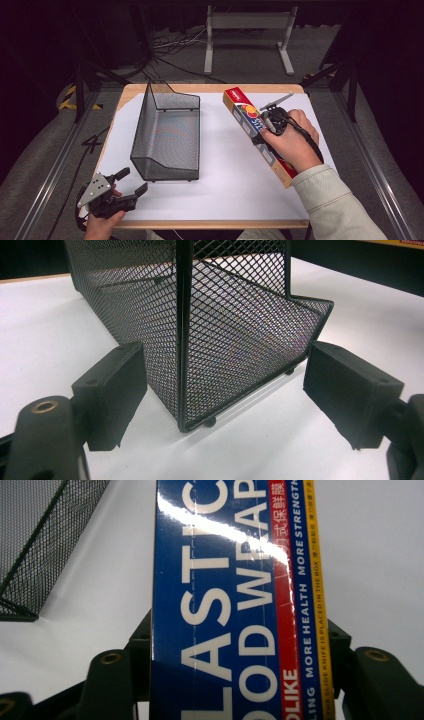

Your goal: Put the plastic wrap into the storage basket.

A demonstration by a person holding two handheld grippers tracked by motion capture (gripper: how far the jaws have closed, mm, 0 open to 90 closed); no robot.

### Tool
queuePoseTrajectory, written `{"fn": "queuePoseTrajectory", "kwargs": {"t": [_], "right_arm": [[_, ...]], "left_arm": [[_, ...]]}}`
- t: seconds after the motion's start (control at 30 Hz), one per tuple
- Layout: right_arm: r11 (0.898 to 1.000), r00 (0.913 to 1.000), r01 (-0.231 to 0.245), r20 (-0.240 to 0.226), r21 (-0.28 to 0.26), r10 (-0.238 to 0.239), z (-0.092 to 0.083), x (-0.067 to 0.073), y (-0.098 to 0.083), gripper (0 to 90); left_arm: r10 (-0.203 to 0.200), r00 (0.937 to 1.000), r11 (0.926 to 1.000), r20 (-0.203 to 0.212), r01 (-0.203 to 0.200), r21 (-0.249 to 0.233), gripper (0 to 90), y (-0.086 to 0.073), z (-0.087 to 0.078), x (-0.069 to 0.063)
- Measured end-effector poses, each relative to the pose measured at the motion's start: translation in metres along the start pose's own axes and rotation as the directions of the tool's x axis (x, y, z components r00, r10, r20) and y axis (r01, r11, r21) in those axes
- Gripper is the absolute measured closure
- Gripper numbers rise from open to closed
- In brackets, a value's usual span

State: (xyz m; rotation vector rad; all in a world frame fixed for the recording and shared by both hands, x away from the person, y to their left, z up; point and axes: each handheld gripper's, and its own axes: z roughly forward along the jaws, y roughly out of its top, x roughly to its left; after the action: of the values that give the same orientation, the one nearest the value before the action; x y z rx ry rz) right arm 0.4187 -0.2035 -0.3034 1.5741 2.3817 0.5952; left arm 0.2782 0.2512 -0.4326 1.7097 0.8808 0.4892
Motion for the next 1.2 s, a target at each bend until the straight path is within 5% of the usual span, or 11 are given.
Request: {"fn": "queuePoseTrajectory", "kwargs": {"t": [0.47,0.73,1.0,1.2], "right_arm": [[0.999,0.9994,-0.031,-0.017,-0.025,0.031,-0.009,0.028,0.017,40.7],[0.999,0.9993,-0.025,-0.029,-0.026,0.024,-0.011,0.048,0.025,40.7],[0.999,0.9993,-0.032,-0.017,-0.028,0.032,-0.009,0.069,0.033,40.7],[1.0,0.9997,-0.015,-0.021,-0.022,0.015,-0.005,0.081,0.038,40.6]], "left_arm": [[0.022,0.9997,0.9997,-0.01,-0.022,0.006,18.2,0.001,0.0,-0.002],[0.027,0.9995,0.9996,-0.014,-0.027,0.001,18.2,0.001,0.001,-0.002],[0.075,0.997,0.997,-0.017,-0.075,0.018,17.9,0.004,0.006,-0.007],[0.066,0.9978,0.9978,-0.01,-0.066,0.009,17.8,0.005,0.009,-0.005]]}}
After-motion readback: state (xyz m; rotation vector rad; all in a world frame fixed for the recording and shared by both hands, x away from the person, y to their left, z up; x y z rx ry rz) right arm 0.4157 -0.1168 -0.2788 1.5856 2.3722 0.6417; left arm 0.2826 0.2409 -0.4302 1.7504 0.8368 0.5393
